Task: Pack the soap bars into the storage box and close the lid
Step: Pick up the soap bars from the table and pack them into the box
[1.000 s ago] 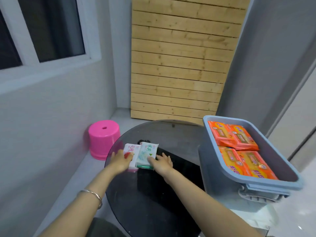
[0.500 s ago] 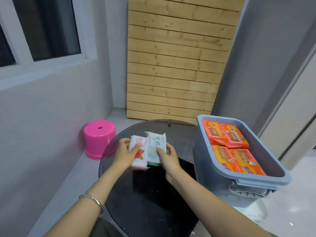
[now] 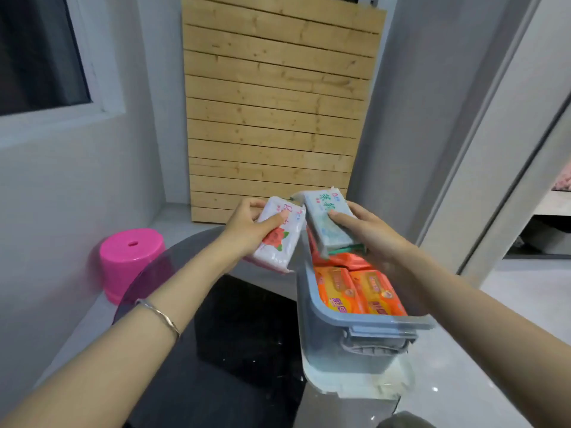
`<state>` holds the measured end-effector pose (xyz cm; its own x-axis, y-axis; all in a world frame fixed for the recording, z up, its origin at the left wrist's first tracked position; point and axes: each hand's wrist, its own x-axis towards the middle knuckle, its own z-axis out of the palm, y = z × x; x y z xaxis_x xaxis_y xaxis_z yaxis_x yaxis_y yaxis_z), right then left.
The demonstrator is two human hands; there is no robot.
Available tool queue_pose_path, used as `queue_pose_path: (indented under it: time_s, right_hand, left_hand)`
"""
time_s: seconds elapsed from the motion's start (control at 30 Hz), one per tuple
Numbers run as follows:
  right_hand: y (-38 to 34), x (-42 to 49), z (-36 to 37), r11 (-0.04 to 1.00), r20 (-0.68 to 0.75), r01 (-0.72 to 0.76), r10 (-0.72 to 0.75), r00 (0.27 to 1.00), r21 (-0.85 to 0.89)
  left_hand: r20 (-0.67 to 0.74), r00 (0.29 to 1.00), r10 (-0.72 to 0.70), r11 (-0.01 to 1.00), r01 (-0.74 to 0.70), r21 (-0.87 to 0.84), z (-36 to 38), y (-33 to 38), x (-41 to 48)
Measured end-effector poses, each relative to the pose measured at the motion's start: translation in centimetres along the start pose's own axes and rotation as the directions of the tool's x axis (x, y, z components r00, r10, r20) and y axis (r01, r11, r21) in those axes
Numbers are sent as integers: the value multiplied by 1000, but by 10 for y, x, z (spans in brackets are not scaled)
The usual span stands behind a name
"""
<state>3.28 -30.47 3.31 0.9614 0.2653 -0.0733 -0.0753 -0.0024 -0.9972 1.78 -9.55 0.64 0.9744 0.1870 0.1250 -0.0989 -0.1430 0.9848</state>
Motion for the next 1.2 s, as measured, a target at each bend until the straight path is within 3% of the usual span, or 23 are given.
queue_pose_path:
  time_s: [0.23, 0.37, 0.5, 0.67, 0.77, 0.9, 1.03, 1.17, 1.2]
  right_hand:
    - [-1, 1, -80, 907, 7, -192, 209, 978, -375]
    - [18, 0, -83, 832, 63, -180, 249, 966, -525]
    - [17, 3, -79, 762, 46, -154, 235, 971, -629]
    - [11, 2, -86, 517, 59, -71, 231, 971, -853]
    - [14, 1, -91, 496, 135, -29, 291, 947, -868]
    - [20, 1, -90, 301, 85, 28, 180, 980, -953]
    - [18, -3, -87, 351, 118, 61, 142, 983, -934]
    - [17, -10, -87, 521, 218, 65, 240, 946, -851]
    - [19, -13, -86, 555, 235, 60, 249, 939, -830]
  left_hand:
    - [52, 997, -56, 994, 51, 100, 31, -2, 6]
    - [152, 988, -35, 998, 28, 48, 50, 6, 6]
    - [246, 968, -44, 991, 10, 136, 74, 10, 6]
    - [328, 945, -10, 909, -128, 397, 87, 6, 0]
    - [375, 927, -20, 868, -171, 467, 85, 3, -1]
    - [380, 923, -59, 800, -184, 571, 85, -4, -2]
    - [447, 886, -118, 732, -226, 642, 80, -2, 2]
    - [544, 821, -174, 501, -401, 766, 77, -2, -5]
    - [549, 818, -172, 487, -414, 769, 77, -3, -7]
